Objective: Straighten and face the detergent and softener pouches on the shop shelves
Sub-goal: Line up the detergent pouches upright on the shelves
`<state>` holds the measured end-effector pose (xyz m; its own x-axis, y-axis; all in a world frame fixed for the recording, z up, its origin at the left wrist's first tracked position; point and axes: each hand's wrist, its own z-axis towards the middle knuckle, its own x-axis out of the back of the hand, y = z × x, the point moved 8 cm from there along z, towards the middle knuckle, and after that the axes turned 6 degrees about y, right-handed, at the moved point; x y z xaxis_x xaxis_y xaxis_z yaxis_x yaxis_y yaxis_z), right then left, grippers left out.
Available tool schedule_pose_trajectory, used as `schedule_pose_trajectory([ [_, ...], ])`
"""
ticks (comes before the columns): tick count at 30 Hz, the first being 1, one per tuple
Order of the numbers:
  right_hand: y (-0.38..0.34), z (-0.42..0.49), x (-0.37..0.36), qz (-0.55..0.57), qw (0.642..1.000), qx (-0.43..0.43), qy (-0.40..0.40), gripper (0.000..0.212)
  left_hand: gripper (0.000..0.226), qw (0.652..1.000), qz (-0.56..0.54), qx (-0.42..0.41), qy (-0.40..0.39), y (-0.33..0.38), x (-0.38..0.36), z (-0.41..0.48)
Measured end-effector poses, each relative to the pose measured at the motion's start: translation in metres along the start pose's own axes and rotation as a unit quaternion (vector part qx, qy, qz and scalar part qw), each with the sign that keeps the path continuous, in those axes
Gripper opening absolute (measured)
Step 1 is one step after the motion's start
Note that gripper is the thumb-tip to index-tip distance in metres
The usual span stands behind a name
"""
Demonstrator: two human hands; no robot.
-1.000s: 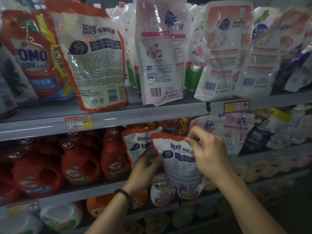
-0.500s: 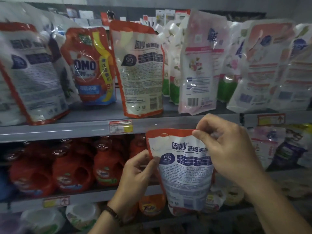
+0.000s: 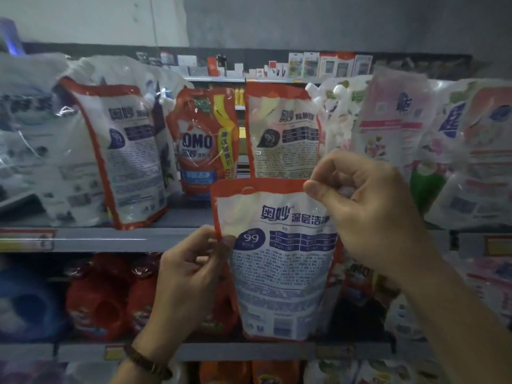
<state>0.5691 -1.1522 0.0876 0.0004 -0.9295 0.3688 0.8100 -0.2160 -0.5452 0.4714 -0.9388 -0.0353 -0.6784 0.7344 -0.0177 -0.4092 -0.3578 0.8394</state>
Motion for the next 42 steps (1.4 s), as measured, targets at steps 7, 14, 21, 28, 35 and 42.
schedule_pose_trajectory([
  [7, -0.038, 0.052, -0.030, 0.050, 0.996, 0.067, -0.002, 0.015, 0.015, 0.994, 0.064, -0.079, 0.028, 0.043, 0.051, 0.046],
  [14, -0.064, 0.099, -0.065, 0.065, 0.991, 0.117, -0.004, 0.013, 0.020, 0.973, 0.175, -0.131, 0.080, 0.074, 0.100, 0.090],
  [21, -0.068, 0.140, -0.095, 0.058, 0.991, 0.123, 0.018, 0.013, 0.014, 0.977, 0.179, -0.072, 0.086, 0.086, 0.109, 0.117],
  [28, -0.075, 0.170, -0.116, 0.019, 0.991, 0.131, 0.033, 0.009, 0.017, 0.993, 0.080, 0.028, 0.086, 0.070, 0.106, 0.141],
  [35, -0.065, 0.186, -0.132, -0.076, 0.989, 0.115, 0.054, 0.010, 0.017, 0.991, 0.093, 0.012, 0.097, 0.061, 0.095, 0.148],
  [42, -0.048, 0.186, -0.142, -0.166, 0.979, 0.112, 0.044, 0.008, 0.014, 0.986, 0.136, 0.012, 0.092, 0.040, 0.082, 0.151],
])
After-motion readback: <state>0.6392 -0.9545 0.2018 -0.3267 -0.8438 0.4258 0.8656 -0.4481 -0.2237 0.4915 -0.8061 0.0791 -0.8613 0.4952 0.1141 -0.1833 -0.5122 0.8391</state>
